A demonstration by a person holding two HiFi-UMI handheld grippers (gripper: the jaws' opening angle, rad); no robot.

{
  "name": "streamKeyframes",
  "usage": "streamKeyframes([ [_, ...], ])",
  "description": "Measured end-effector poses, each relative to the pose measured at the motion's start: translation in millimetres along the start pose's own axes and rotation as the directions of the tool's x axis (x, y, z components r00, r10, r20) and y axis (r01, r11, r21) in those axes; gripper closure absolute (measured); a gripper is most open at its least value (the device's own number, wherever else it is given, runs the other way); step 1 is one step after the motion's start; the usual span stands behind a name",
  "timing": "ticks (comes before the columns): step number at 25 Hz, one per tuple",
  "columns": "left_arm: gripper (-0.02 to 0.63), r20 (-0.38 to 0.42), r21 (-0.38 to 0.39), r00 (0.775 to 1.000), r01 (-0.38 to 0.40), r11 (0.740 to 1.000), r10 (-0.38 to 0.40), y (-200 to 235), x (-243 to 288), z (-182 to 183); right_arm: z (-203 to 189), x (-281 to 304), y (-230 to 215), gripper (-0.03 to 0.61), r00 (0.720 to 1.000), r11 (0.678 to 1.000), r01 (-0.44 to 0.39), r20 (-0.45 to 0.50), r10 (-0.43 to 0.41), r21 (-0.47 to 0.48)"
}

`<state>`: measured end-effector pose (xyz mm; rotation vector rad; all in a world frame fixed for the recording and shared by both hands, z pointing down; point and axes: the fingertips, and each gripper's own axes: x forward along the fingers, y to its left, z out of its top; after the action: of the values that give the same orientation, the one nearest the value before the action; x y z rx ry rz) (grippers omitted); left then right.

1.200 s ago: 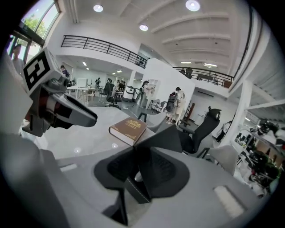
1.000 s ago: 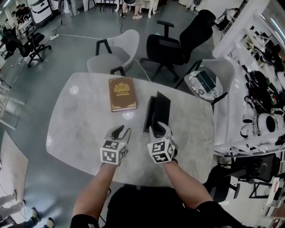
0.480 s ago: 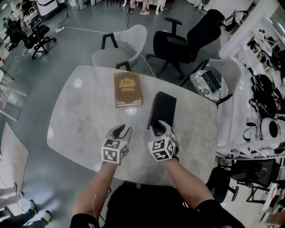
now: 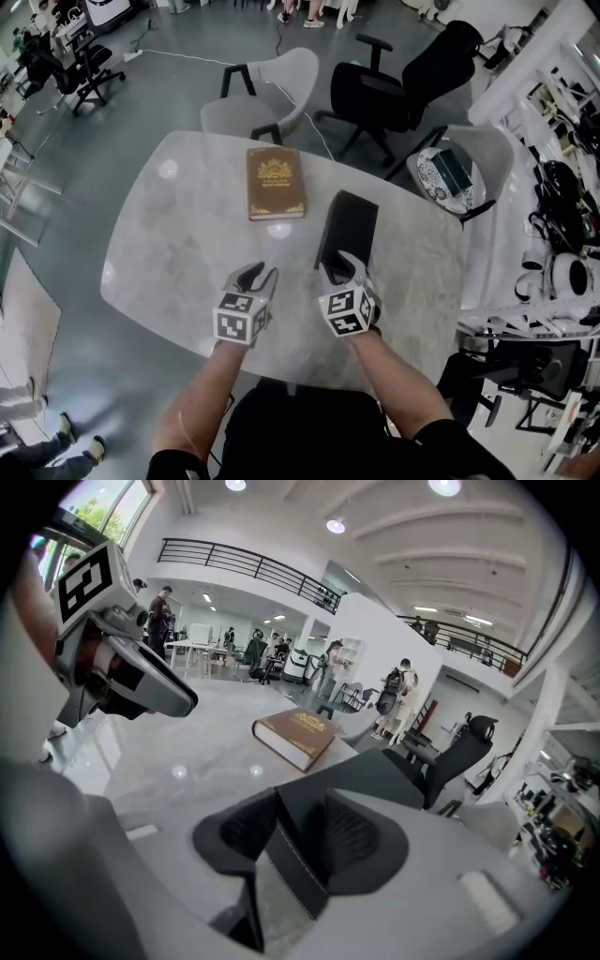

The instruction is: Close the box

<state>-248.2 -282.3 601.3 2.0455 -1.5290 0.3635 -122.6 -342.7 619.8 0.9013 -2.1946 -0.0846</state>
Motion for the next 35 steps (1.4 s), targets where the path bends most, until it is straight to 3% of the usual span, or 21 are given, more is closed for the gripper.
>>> streamKeyframes([
  [7,0.489,-0.008,0.001,1.000,-0.008,1.000,0.008,3.4,-5.9,-3.7,-9.1,2.1,4.4,0.406,0.998,0.995,-0.059,0.001,0.059,0.079],
  [17,0.491,0.012,0.026,1.000,0.012,1.000,-0.012,-5.1,-32.7,9.8,-16.0,-27.8,-0.3,0.437,0.999,0.978,-0.040,-0.011,0.043,0.204],
  [21,0.500,0.032,0.130,0.997,0.059,0.990,-0.064,-27.7,-51.6,26.9,-17.0,-67.7,-4.1,0.451,1.000,0.966,-0.008,0.013,0.005,0.258],
  [27,0.546,0.115,0.311,0.979,0.126,0.942,-0.169,-80.8,-81.6,64.6,-10.3,-131.8,-14.9,0.483,0.996,0.933,0.036,0.063,-0.063,0.359],
  [32,0.565,0.176,0.348,0.965,0.124,0.929,-0.194,-107.4,-103.4,90.7,-12.7,-178.2,-25.0,0.534,0.990,0.907,0.035,0.107,-0.088,0.420],
  [35,0.571,0.184,0.319,0.965,0.122,0.940,-0.188,-111.4,-111.8,97.9,-11.2,-198.1,-28.6,0.575,0.984,0.888,-0.003,0.157,-0.078,0.461],
])
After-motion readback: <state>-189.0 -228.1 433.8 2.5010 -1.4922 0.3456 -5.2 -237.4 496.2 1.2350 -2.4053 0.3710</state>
